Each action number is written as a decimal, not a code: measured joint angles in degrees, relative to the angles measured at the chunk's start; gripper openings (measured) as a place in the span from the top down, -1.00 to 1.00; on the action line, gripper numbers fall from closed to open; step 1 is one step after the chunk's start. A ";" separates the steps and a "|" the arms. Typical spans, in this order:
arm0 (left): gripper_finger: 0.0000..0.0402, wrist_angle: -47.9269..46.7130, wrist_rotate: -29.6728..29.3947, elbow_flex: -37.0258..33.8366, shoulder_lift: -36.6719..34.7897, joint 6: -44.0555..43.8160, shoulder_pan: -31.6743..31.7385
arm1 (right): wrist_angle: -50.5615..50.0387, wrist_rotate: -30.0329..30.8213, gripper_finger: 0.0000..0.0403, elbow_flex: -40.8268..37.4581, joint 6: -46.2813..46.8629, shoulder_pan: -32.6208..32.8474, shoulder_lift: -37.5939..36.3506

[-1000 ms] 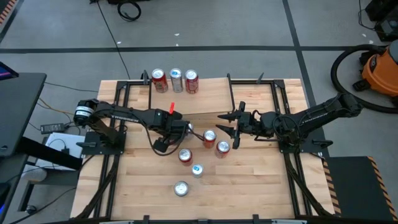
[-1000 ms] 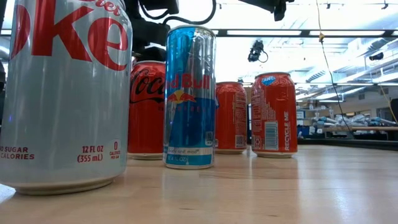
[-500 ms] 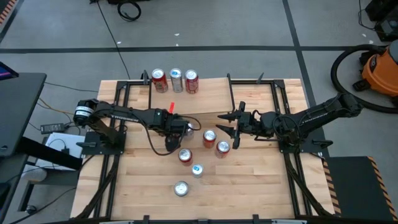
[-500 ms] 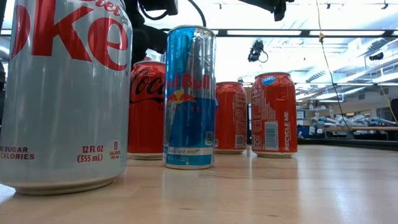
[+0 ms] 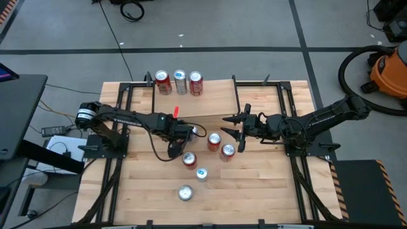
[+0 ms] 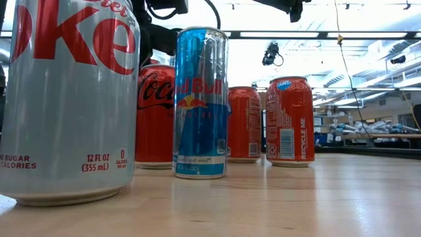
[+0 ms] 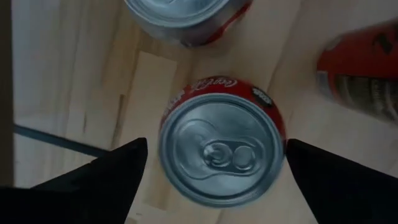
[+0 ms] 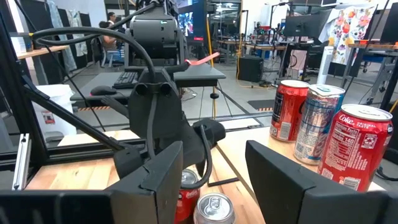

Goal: Place canned beverage on shelf
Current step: Put the red black soda can on the shelf

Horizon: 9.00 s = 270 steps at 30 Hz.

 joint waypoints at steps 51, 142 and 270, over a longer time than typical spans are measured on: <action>-0.65 6.81 1.71 -3.23 -0.04 22.08 -0.12 | -0.02 -0.11 0.08 0.00 0.00 0.00 0.00; -0.59 -18.47 3.47 52.17 18.56 34.28 22.26 | -0.33 -1.40 0.08 -0.02 0.22 -1.03 0.00; -0.57 4.68 3.72 9.30 7.74 5.38 -7.23 | 0.42 -1.46 0.08 -0.02 0.07 -0.76 0.85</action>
